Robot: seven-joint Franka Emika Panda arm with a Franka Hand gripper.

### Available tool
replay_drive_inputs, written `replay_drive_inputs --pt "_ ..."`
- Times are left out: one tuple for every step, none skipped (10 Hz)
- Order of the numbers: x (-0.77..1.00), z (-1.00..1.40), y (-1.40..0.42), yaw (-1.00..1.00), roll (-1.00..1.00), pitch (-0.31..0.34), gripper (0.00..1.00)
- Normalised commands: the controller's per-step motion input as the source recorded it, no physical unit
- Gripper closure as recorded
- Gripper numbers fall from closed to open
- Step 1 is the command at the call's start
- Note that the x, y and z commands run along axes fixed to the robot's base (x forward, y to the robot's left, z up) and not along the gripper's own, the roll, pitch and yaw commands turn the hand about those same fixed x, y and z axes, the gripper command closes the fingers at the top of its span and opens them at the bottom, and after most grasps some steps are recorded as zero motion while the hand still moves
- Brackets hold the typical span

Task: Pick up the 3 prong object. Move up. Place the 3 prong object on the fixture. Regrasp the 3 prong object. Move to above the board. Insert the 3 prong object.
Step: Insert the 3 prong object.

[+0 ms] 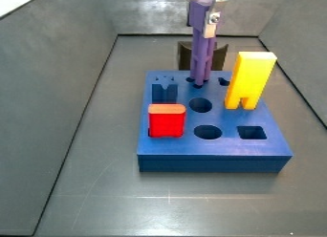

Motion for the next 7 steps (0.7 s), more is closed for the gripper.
replay_drive_inputs --pt "-0.1 -0.15 -0.13 0.0 0.01 0.0 1.0" --pt "-0.08 -0.17 -0.16 0.0 0.02 0.0 1.0" --pt "0.0 -0.05 -0.07 0.0 0.0 0.0 1.0" --pt "0.0 -0.19 -0.1 0.0 0.02 0.0 1.0" --pt "0.0 -0.2 0.0 0.01 0.02 0.0 1.0" --pt "0.0 -0.26 0.0 0.15 0.03 0.0 1.0" --pt "0.0 -0.3 0.1 0.49 0.0 -0.054 1.0"
